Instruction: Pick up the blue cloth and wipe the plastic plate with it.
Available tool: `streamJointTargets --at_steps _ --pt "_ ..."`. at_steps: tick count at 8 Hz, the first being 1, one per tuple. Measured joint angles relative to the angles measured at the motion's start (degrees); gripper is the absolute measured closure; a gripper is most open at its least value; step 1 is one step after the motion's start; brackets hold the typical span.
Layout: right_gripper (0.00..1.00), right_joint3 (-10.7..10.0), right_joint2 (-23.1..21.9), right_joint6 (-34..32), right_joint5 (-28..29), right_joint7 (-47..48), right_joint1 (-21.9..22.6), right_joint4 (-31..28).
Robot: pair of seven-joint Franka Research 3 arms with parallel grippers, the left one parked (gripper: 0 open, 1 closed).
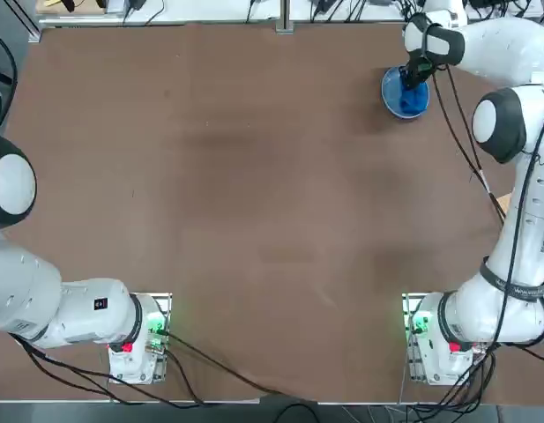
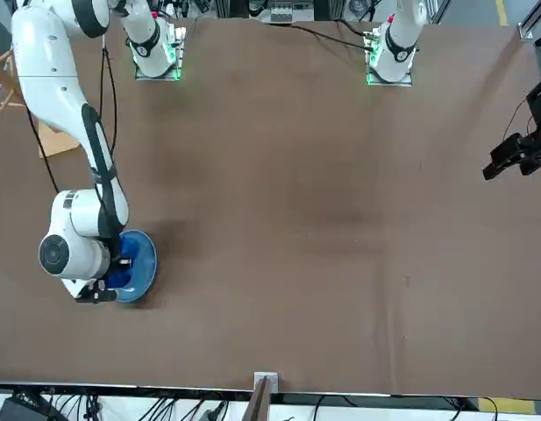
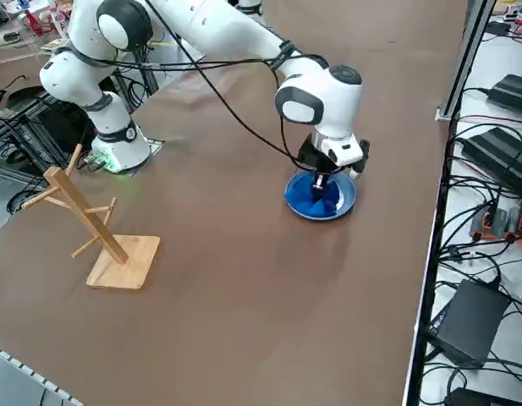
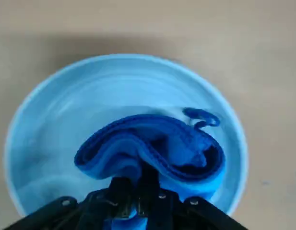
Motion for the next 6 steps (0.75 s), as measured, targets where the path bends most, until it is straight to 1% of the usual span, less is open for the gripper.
streamJointTargets --at_steps 2,3,6 --pt "0.94 0.0 -0.01 -0.07 0.97 3.05 1.8 -0.05" --pt "0.94 0.01 0.04 1.01 0.98 4.52 2.69 -0.11" --pt "0.94 -0.17 0.85 8.91 0.99 4.5 2.92 -0.14"
